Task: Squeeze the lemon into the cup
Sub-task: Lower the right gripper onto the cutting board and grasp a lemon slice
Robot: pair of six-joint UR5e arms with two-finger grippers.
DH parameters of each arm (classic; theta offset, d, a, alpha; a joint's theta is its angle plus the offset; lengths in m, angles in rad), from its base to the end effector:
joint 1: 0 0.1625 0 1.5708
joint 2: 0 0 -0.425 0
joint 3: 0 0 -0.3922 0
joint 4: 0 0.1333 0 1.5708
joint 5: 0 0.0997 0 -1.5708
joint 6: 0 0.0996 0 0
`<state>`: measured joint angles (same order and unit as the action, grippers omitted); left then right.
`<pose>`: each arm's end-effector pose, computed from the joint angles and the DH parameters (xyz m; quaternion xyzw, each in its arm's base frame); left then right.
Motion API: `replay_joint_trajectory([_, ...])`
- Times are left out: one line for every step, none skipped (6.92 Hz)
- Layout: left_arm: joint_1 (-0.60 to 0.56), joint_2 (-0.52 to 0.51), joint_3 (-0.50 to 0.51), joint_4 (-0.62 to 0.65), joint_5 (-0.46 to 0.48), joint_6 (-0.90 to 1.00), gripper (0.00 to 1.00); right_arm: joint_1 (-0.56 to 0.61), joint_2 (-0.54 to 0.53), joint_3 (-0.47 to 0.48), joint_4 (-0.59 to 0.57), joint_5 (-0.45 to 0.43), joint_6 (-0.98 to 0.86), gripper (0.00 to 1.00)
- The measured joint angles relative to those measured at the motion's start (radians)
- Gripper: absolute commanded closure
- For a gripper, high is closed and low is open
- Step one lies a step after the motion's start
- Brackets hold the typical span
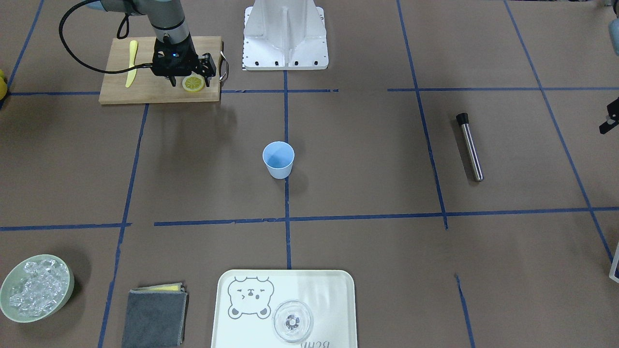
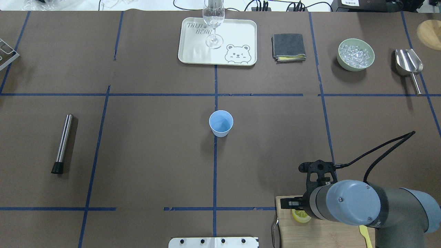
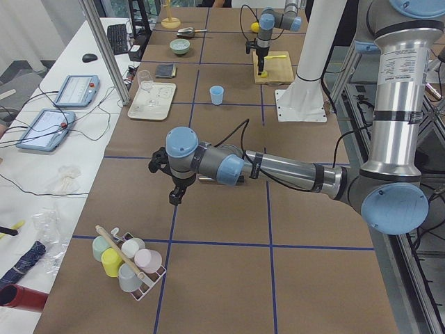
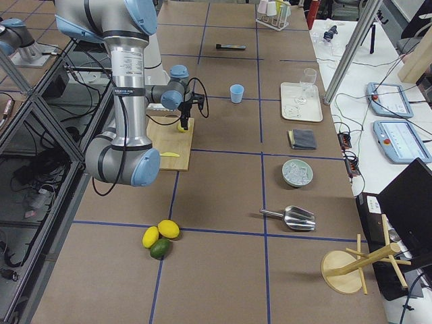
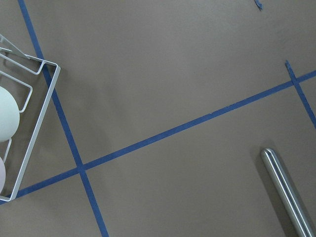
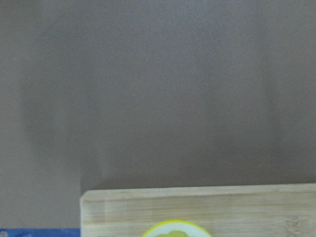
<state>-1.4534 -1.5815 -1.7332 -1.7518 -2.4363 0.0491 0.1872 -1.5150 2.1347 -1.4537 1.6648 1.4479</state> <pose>0.0023 -0.5100 0.5459 0.1457 0.4180 0.1479 0.8844 -0.4519 -0.2118 0.3655 0.0122 -0.3622 0.0130 0.9319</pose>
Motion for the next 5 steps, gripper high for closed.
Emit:
replay_joint_trajectory([0.0, 0.001, -0.001, 0.0, 0.0, 0.0, 0.0, -0.006, 0.0, -0.013, 0.002, -0.002, 0.002, 0.01])
replay_joint_trajectory([-0.001, 0.001, -0.002, 0.0, 0.0, 0.0, 0.0, -0.008, 0.0, -0.023, 0.005, -0.002, 0.003, 0.1])
replay_joint_trajectory([-0.001, 0.001, -0.003, 0.0, 0.0, -0.001, 0.0, -0.01, 0.0, -0.027, 0.006, -0.002, 0.003, 0.26])
replay_joint_trajectory([-0.001, 0.001, -0.004, 0.0, 0.0, -0.001, 0.0, -0.012, 0.0, -0.028, 0.007, -0.002, 0.003, 0.27])
replay_joint_trajectory([-0.001, 0.001, -0.005, 0.0, -0.001, -0.001, 0.0, -0.013, 0.0, -0.026, 0.007, -0.002, 0.003, 0.27])
